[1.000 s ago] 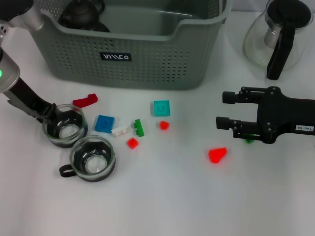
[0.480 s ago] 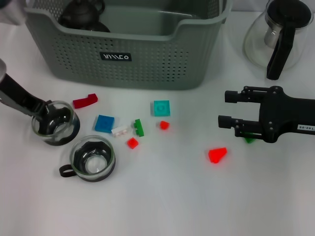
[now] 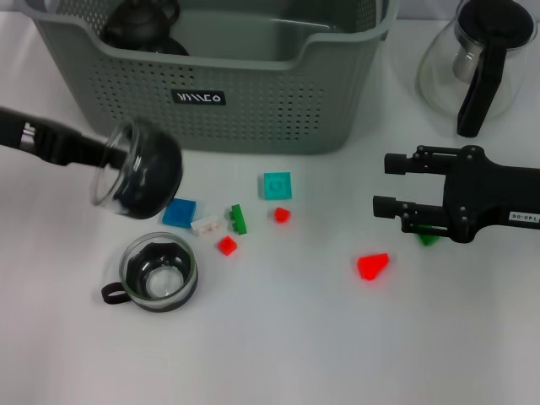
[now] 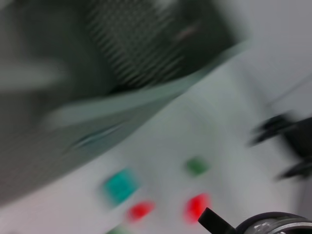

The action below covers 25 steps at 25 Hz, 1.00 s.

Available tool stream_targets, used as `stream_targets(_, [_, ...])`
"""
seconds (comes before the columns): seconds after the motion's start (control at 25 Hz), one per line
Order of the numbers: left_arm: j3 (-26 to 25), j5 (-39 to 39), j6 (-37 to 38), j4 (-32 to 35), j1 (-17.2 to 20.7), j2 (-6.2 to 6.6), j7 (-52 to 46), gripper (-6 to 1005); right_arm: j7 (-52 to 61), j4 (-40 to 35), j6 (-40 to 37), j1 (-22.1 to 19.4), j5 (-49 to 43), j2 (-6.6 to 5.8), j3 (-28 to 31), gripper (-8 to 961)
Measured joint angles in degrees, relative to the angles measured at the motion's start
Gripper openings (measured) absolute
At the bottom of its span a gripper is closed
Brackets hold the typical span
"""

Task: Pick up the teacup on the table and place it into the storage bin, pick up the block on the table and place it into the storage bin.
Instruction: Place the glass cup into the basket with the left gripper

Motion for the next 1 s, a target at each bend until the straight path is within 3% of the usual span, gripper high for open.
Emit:
stream_targets(0.12, [-4.0,-6.3,1.7,-6.7,0.2,0.98,6.3,47,-0.2,0.0,0.2,0.2,0.0,0.02,0.0,674])
stream_targets(0.28, [-6.1,-19.8,1.3,-8.9,0.4,-0.79,8.7,51,-0.3,0.9,0.8,0.7,0.0,0.02,0.1,674])
stream_targets(0.4, [-6.3,-29.0,-1.5,-8.6,-1.5,-2.03,6.0,53,-0.3,1.5,1.0,1.2,-0.2,-0.07,0.1,674])
stream_targets(0.52, [-4.9,-32.6,-10.0,-6.6,-4.8,-2.32,0.3,56,-0.4,1.5,1.1,1.4,-0.3,-0.02,0.0,674])
stream_targets(0.6, [-0.8,-31.9,-16.8,-4.3,-6.6,-2.02,-1.9,58,-0.4,1.6,1.0,1.5,-0.3,0.06,0.0,675])
stream_targets(0.84, [23.3,-21.2,-35.9,5.8,-10.3,-0.58,-16.4,64,-0.1,1.6,0.7,1.5,-0.3,0.09,-0.1,674])
stream_targets(1.0, [30.1,-7.5,-41.5,9.3,-14.1,-1.11,-25.0,67,0.0,1.7,0.6,1.5,-0.3,0.09,-0.2,674])
